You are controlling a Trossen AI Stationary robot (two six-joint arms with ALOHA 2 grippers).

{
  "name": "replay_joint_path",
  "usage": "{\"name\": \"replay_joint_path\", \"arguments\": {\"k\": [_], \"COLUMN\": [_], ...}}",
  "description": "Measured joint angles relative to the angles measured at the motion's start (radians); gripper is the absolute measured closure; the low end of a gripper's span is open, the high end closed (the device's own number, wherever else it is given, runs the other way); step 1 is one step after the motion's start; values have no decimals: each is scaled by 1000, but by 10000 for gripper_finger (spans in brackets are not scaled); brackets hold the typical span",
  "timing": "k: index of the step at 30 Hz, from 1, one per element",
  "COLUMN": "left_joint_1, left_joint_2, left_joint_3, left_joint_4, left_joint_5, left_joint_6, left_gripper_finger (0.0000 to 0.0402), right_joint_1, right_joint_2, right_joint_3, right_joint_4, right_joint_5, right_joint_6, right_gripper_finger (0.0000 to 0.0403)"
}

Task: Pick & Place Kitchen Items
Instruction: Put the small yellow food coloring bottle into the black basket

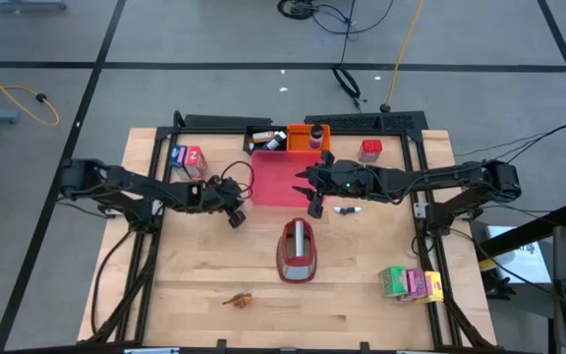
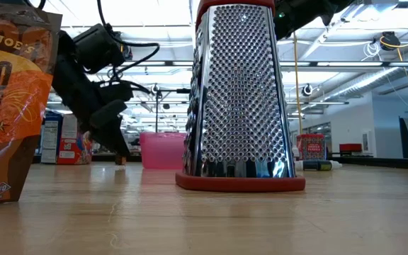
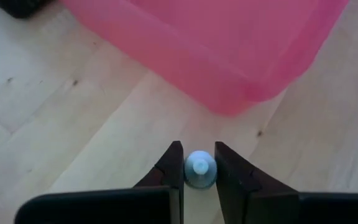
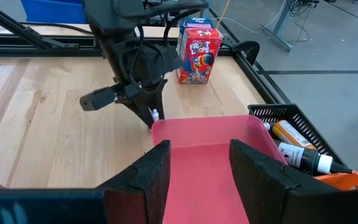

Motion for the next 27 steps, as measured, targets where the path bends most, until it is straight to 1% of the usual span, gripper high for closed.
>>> {"name": "replay_joint_path", "arguments": {"k": [7,9,12,20,23,27], "left_joint_1": [33,52,92,234,301,375], "left_joint_2": [-101,-117,-123,-118,-117,-87], "left_joint_3": [84,118,171,289,308,309], "left_joint_4": [-144,-150,-180,-188,-169,-99], "left_joint_5": [-27,-37,-52,-41,17,88], "left_joint_6": [6,28,66,187,216,232], "left_gripper_finger": [356,356,356,356,356,356], "right_joint_1": [0,0,0,0,0,0], "right_joint_2": [0,0,0,0,0,0], "right_joint_3": [0,0,0,0,0,0], "right_joint_4": [0,0,0,0,0,1], "right_joint_5": [0,0,0,0,0,0], "right_joint_6": [0,0,0,0,0,0], "right_gripper_finger": [248,248,248,248,248,248]}}
